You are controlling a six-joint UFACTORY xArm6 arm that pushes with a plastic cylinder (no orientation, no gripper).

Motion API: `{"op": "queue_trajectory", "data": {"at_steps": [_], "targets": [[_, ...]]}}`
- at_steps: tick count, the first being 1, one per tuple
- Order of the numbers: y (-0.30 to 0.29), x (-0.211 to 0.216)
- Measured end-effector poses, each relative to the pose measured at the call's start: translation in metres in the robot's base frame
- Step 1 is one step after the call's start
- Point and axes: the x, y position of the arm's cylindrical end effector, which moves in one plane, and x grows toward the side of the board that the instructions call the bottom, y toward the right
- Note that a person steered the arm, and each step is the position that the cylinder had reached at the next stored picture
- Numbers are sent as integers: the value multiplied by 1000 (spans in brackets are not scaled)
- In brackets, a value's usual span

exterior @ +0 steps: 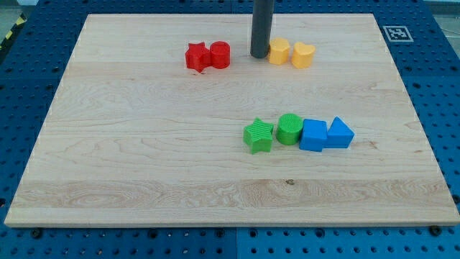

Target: Seperate the blue blocks from green blocks

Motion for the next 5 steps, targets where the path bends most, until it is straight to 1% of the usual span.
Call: {"op": "queue_trajectory", "data": {"at_steps": [2, 3, 5], "targets": [[59, 2], [51, 14], [42, 123]]}}
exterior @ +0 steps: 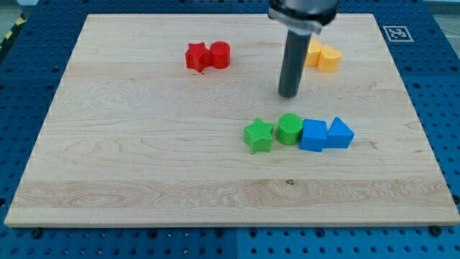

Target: Seperate the blue blocks from green blocks

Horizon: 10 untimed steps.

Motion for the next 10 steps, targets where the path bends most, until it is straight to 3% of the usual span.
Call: {"op": "queue_trajectory", "data": {"at_steps": [1, 4, 6, 8, 9, 10], "targets": [[0, 50], [40, 79], [36, 141], [-18, 140], [-6, 139], [52, 139]]}}
